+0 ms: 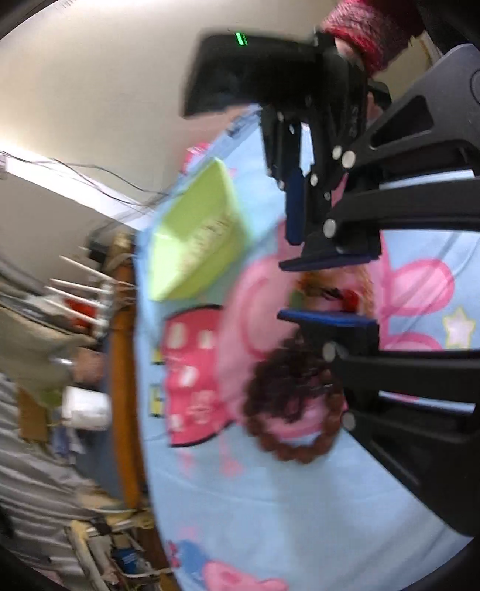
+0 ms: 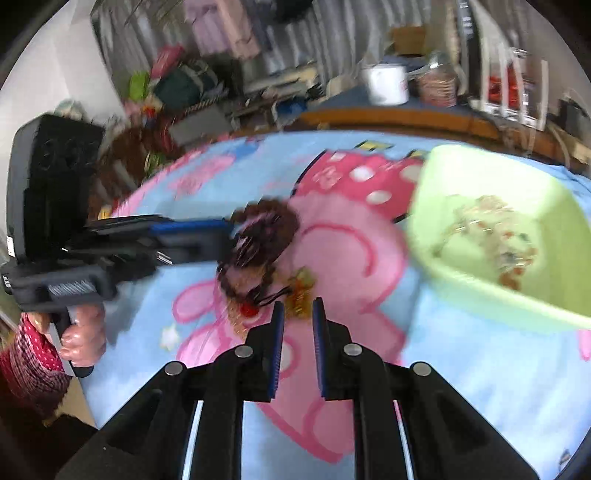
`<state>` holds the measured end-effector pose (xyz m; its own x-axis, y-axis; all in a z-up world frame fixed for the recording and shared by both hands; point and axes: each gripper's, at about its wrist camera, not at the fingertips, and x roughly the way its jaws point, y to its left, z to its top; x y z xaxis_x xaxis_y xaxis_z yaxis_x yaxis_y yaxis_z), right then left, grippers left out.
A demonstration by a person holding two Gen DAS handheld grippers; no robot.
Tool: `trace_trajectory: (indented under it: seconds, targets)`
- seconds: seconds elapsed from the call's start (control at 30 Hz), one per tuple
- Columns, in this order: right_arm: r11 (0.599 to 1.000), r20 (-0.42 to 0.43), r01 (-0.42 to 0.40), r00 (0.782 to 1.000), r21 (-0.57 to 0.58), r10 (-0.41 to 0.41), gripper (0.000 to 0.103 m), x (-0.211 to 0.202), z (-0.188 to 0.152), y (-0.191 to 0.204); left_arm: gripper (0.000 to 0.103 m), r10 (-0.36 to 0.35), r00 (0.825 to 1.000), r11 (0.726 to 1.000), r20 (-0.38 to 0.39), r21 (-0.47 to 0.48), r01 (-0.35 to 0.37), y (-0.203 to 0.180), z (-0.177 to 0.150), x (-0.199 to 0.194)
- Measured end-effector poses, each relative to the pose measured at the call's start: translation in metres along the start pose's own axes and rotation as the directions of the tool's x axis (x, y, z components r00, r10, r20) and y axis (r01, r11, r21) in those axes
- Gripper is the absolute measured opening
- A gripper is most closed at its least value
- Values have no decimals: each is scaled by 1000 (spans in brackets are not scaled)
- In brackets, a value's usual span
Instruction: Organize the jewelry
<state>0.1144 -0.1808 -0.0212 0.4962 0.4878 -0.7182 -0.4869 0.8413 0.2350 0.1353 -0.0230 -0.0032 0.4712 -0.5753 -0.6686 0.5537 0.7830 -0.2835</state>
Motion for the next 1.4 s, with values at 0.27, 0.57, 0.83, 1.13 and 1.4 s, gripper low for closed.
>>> trace_trajectory:
  seconds: [0.27, 0.57, 0.83, 1.13, 1.4]
  targets:
    - [987, 33, 115, 992, 114, -119, 0, 9, 4, -28, 4, 147, 989, 980, -24, -131, -148, 63, -4, 9]
    - [995, 25, 58, 998, 80, -60, 0, -7, -5, -15, 4, 151, 988, 968, 22, -207, -143, 81, -4, -17]
    - [1000, -25, 8, 1000, -9, -8, 0, 19, 2, 16, 4, 63, 997, 986, 55, -156, -53, 51, -16, -43]
    - [996, 13, 84, 996, 9, -84, 0, 6, -1, 0, 34, 14, 1000, 1000, -22, 0, -14, -1, -18, -10]
    - [986, 25, 143, 990, -83, -142, 0, 22, 12, -5, 14, 79, 990, 995, -116, 75, -71, -12, -23, 31]
